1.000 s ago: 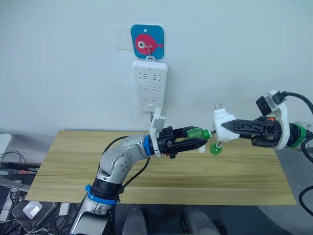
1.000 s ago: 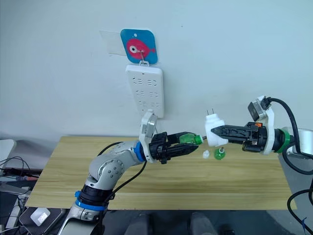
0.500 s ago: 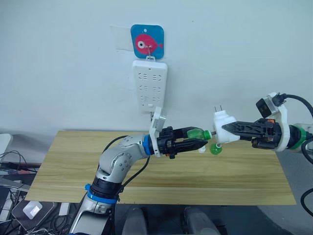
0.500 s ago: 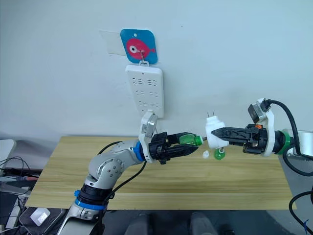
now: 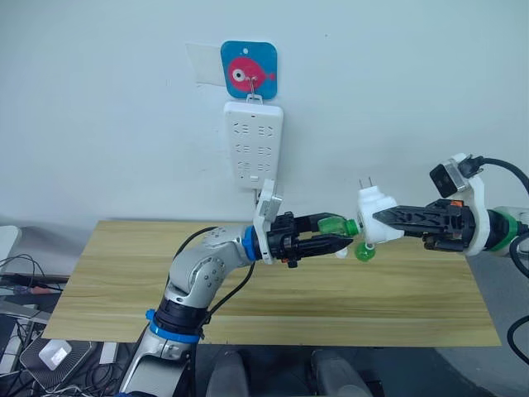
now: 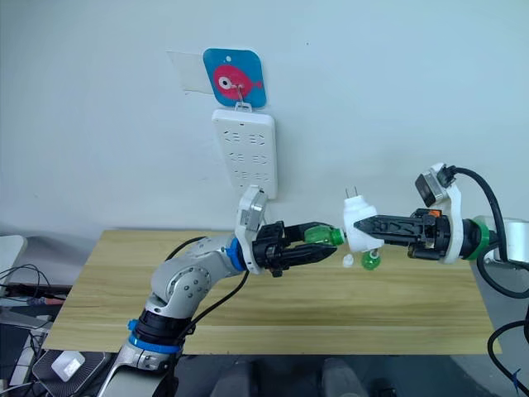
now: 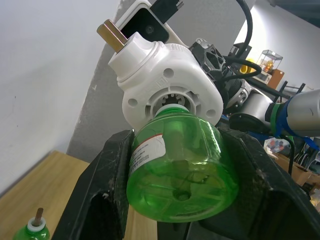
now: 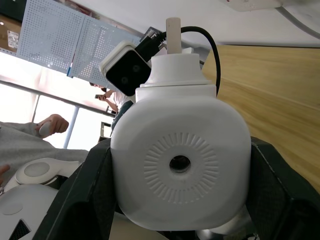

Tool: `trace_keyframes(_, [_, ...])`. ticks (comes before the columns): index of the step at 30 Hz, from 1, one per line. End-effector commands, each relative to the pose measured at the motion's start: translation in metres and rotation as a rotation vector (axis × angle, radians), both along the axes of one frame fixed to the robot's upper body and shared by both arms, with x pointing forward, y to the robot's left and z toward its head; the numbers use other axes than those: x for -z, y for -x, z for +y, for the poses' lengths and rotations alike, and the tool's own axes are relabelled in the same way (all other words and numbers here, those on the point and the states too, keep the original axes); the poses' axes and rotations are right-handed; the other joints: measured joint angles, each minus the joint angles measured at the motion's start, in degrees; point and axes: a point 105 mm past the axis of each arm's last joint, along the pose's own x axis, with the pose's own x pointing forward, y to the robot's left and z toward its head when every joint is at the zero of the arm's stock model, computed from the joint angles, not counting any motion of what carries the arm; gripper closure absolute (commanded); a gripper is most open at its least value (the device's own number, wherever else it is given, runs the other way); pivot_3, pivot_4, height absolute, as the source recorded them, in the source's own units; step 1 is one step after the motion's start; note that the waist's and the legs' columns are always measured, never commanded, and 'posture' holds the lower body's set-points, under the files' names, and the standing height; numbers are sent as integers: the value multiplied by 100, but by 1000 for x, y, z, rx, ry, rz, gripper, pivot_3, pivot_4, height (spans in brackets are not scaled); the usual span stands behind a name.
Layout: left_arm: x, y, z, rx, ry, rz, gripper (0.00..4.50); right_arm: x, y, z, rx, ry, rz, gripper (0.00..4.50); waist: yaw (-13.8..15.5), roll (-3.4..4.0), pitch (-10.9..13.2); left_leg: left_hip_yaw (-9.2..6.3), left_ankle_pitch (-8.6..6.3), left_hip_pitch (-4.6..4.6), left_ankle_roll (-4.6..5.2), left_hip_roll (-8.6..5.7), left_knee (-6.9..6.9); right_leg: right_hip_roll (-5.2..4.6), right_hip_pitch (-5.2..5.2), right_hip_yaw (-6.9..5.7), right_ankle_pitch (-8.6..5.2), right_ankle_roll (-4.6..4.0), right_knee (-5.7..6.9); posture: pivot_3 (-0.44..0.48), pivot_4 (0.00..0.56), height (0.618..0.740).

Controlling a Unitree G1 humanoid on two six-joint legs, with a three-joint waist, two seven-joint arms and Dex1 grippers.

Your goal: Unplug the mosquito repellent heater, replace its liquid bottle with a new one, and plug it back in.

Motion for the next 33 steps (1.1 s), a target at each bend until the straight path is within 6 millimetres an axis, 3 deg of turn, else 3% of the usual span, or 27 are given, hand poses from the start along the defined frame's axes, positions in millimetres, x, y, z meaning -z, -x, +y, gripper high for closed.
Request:
trace_keyframes(1, [-8,6,-6,38,11,-40,2240,-12,4,6,-31,-34,-49,1525,0,0,0,0,0,0,0,0,0,0,0,0,0,0,0,-126,155,740])
trace_keyframes(14, [-9,6,-12,56,12,-51,2240,-7,16,23,-92,52,-91,1525,0,0,0,0,2,-11,-3,0,0,0,-12,-2,0,0,1,-133,160,740])
trace_keyframes(26, [-8,10,-14,82,10,-51,2240,-13,22,32,-153,19,-125,1525,-1,0,0,-1,2,-15,-3,0,1,0,-15,-2,0,0,1,-138,164,740])
trace_keyframes(30, [-8,10,-14,81,9,-52,2240,-13,22,32,-155,18,-127,205,1,0,0,-3,2,-17,-3,0,1,0,-16,-4,0,0,1,-138,164,740])
trace_keyframes(33, [-7,9,-14,76,10,-49,2240,-14,21,30,-141,20,-128,13,-2,0,0,-4,2,-25,-3,0,3,-1,-23,-4,1,0,2,-137,164,740])
